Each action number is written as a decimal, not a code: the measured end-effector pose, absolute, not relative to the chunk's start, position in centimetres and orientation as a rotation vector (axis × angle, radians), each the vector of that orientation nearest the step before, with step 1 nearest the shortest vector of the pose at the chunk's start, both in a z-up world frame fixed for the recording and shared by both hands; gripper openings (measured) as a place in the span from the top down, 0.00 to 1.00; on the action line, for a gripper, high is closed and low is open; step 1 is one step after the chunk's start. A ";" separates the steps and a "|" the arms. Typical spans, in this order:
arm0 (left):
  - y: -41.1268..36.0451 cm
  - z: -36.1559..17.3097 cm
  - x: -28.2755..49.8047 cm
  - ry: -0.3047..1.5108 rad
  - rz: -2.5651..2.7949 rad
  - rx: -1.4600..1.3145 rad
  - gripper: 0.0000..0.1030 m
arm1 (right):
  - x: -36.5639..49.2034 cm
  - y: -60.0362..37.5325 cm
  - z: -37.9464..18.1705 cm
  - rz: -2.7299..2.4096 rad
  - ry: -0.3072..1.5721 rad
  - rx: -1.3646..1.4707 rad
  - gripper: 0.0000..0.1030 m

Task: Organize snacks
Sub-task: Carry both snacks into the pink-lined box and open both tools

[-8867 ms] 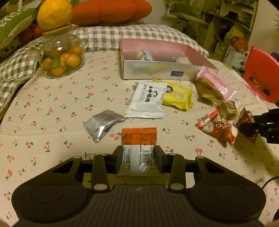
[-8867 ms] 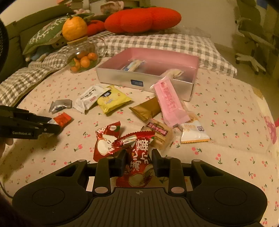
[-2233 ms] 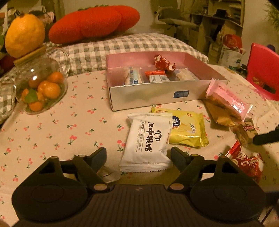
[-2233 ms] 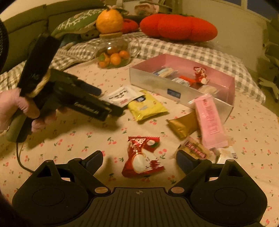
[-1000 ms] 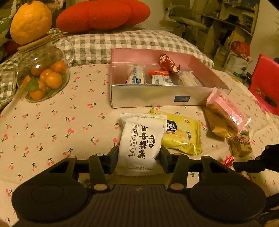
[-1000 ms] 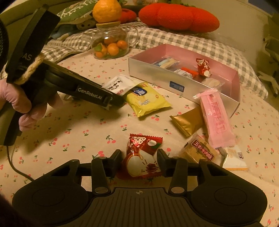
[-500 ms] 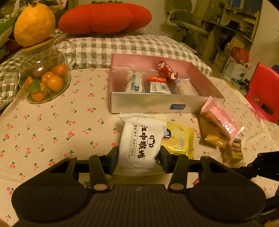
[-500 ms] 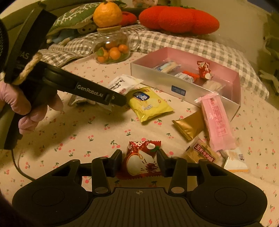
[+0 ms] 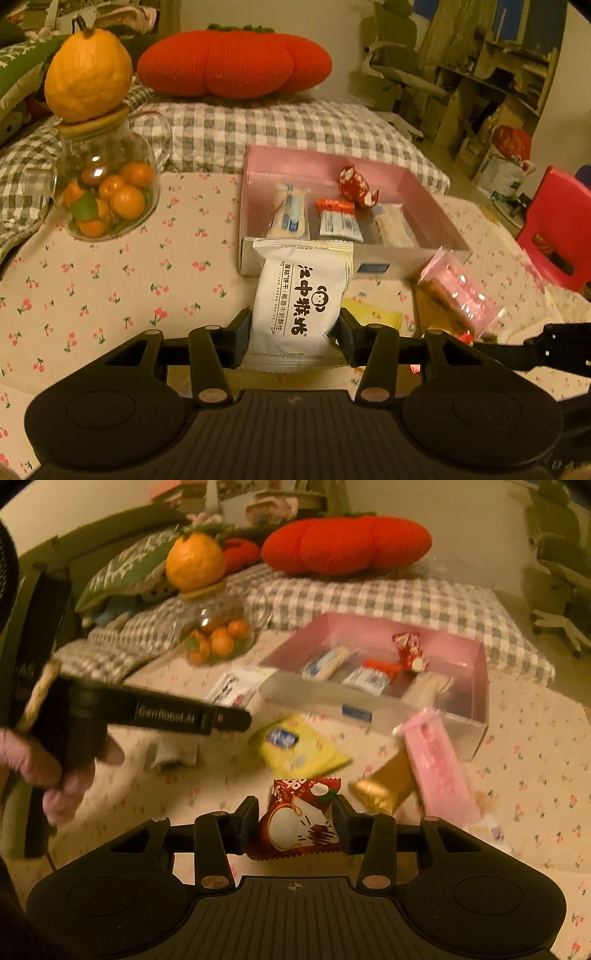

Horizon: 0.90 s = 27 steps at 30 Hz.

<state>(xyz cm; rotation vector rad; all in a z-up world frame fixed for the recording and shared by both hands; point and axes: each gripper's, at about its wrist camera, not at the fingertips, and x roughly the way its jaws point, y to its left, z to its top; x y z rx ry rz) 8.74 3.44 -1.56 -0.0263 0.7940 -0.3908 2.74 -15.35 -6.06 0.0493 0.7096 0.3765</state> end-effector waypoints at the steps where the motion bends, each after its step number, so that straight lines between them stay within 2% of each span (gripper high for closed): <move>1: 3.4 -1.4 8.8 0.789 -0.390 -0.029 0.57 | 3.0 -15.4 -5.8 0.373 0.702 0.057 0.59; 14: 2.1 0.1 10.4 0.758 -0.337 -0.079 0.57 | 7.5 -17.8 -3.3 0.273 0.639 0.196 0.59; 27: 0.2 -0.3 12.8 0.783 -0.305 -0.151 0.57 | 12.8 -22.8 -5.0 0.108 0.639 0.355 0.59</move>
